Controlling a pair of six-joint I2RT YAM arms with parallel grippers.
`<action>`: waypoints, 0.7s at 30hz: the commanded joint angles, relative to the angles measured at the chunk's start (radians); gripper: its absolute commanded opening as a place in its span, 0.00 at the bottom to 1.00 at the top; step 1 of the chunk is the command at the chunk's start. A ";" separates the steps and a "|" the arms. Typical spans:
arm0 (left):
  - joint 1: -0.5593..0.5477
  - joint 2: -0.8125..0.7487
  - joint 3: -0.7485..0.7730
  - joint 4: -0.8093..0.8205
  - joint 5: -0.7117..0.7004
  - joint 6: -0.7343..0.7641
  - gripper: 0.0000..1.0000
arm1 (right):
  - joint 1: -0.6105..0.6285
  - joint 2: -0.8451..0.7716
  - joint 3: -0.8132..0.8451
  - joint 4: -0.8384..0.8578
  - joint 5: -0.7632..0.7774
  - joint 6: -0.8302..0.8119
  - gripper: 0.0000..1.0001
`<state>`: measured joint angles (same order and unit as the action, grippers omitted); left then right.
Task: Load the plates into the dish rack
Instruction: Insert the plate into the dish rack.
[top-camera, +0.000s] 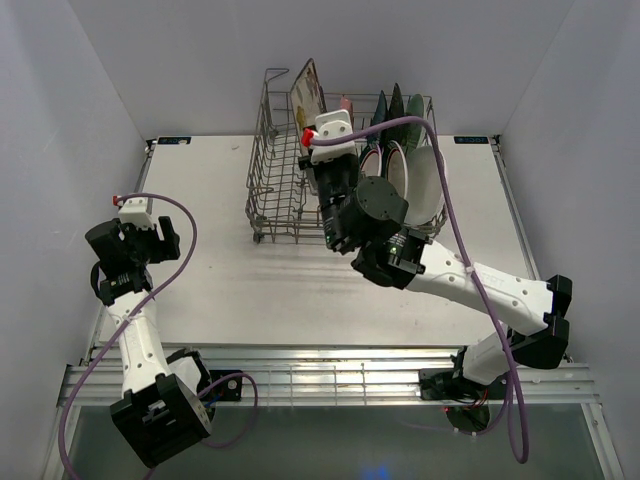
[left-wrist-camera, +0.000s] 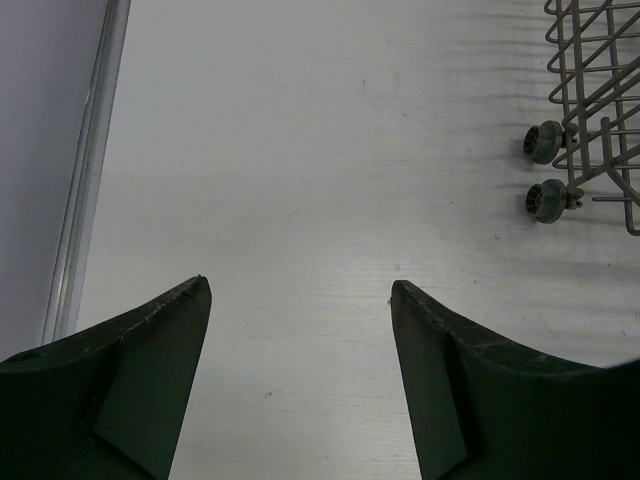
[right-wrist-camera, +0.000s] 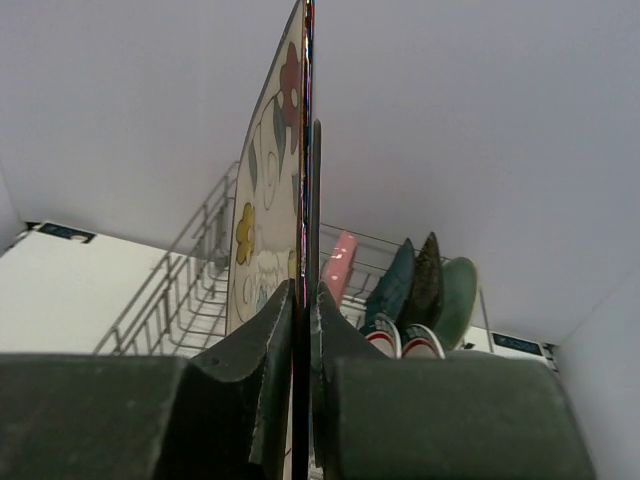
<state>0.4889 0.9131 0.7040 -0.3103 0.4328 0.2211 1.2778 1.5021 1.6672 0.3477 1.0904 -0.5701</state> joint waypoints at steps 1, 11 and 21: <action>0.004 -0.010 0.002 0.017 0.020 0.004 0.83 | -0.070 -0.048 0.078 0.211 0.003 -0.037 0.08; 0.004 -0.011 -0.003 0.023 0.021 0.004 0.83 | -0.230 0.032 0.109 0.096 -0.017 0.071 0.08; 0.004 -0.008 -0.011 0.022 0.029 0.011 0.83 | -0.324 0.096 0.152 -0.081 -0.098 0.249 0.08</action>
<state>0.4889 0.9127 0.6994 -0.3054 0.4381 0.2245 0.9676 1.6329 1.7134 0.1631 1.0637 -0.4004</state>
